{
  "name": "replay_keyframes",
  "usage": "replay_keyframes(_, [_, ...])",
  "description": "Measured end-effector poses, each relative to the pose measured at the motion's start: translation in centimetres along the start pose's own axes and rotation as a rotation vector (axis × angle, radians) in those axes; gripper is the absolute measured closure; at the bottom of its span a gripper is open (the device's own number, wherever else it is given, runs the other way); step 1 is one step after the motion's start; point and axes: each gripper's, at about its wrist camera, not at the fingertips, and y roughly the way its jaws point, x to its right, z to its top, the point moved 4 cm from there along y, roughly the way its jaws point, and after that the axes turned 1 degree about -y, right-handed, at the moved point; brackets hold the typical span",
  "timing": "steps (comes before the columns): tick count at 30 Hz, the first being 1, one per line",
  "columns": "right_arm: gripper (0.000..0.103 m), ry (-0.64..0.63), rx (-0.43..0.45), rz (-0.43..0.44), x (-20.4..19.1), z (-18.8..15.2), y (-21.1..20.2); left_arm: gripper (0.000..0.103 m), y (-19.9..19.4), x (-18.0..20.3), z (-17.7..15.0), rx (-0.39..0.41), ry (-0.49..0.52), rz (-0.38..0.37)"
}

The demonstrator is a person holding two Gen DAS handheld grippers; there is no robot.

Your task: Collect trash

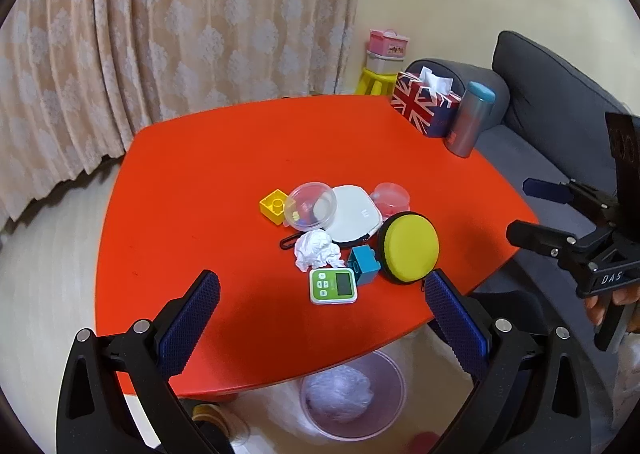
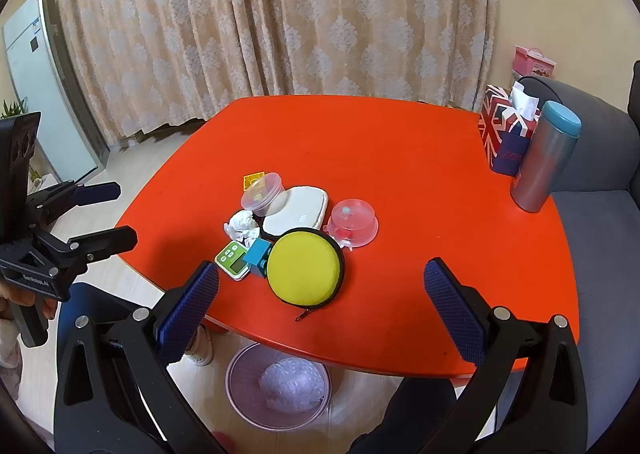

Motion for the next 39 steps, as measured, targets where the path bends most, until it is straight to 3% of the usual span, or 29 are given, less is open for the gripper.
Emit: replay_keyframes(39, [0.003,-0.021,-0.022,-0.004,0.05,-0.7,0.69,0.005,-0.07,-0.17,0.07,0.016,0.021,0.042])
